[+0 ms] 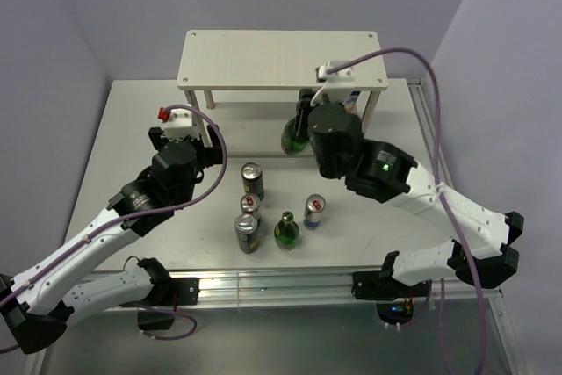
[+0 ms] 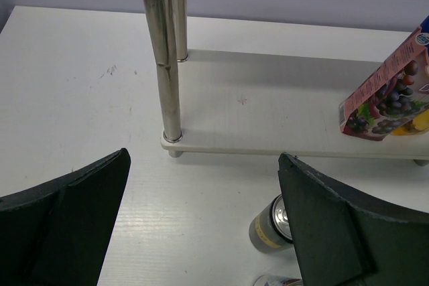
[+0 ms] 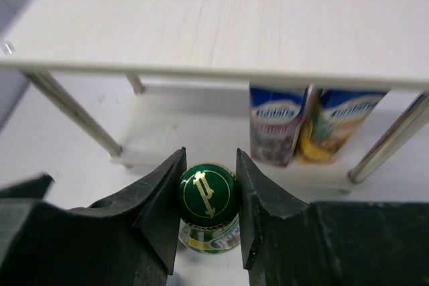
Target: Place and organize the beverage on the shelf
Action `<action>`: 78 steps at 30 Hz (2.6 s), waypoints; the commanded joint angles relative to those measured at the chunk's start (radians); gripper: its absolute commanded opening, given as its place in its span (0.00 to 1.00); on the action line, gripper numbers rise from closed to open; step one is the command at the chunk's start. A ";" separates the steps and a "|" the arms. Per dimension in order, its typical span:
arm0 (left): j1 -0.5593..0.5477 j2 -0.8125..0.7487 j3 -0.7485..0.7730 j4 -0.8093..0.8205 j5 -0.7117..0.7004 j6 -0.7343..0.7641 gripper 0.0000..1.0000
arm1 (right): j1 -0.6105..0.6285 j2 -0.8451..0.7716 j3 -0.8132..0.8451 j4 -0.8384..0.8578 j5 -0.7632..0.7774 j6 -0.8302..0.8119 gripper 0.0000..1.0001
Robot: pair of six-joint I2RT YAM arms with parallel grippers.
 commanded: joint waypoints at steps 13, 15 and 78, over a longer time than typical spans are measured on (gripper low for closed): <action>0.021 0.004 0.029 0.003 -0.015 0.003 0.99 | -0.182 0.156 0.597 0.035 0.055 -0.333 0.00; 0.022 0.004 0.029 0.005 -0.014 0.003 0.99 | -0.237 0.183 0.639 0.020 0.034 -0.339 0.00; 0.050 0.010 0.026 0.006 -0.017 0.002 0.99 | -0.586 0.345 0.487 0.228 -0.161 -0.327 1.00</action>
